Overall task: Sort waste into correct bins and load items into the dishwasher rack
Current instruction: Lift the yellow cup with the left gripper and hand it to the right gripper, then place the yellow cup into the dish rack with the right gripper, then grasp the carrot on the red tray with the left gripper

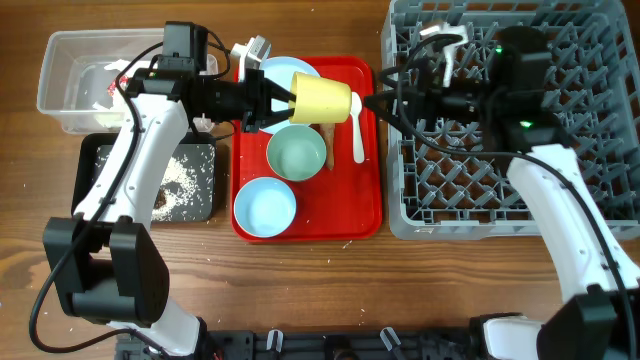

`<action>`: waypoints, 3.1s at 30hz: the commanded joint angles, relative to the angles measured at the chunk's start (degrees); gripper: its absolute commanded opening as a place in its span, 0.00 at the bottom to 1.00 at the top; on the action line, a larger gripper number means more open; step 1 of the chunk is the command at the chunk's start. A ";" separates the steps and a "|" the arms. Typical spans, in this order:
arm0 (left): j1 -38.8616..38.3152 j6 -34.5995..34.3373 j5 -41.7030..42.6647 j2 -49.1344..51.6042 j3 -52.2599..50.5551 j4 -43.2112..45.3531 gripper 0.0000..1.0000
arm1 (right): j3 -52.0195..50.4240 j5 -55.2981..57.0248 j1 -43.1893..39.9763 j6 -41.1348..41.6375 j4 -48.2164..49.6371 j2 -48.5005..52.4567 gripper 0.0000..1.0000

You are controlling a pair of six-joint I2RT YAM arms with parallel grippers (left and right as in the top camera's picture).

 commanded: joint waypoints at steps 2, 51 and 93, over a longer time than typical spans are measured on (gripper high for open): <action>0.33 0.33 8.92 -1.07 0.85 0.85 0.04 | 0.85 -5.68 3.65 2.73 4.07 2.95 1.00; 8.85 0.57 -54.12 -1.07 0.83 -5.64 0.27 | 14.21 64.06 -5.18 -1.46 -62.40 -7.63 0.17; -24.85 6.84 -69.83 2.91 0.79 0.44 0.61 | 33.90 54.53 -0.94 -3.02 -60.98 7.17 0.84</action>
